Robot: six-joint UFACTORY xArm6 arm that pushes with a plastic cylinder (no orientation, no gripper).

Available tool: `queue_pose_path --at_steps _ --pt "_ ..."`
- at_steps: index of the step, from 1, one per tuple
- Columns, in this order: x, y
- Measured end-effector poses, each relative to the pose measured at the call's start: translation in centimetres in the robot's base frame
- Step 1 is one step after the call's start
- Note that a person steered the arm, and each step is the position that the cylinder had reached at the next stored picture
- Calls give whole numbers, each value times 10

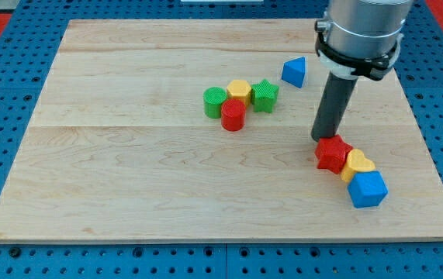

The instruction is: Move the green star closer to the red circle

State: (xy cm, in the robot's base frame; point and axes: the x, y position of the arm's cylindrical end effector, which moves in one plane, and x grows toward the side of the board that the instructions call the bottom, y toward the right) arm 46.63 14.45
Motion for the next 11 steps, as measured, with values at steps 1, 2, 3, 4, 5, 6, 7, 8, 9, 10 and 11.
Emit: queue_pose_path --at_steps 1,2,3,4,5,6,7,8,9,10,11 --pt "-16 -8" --pt "-52 -18" --pt "-88 -55" --pt "-116 -96" --pt "-122 -130" --pt "-129 -133" --pt "-150 -135" --pt "-164 -175" --pt "-126 -179" --pt "-101 -159" --pt "-93 -146"
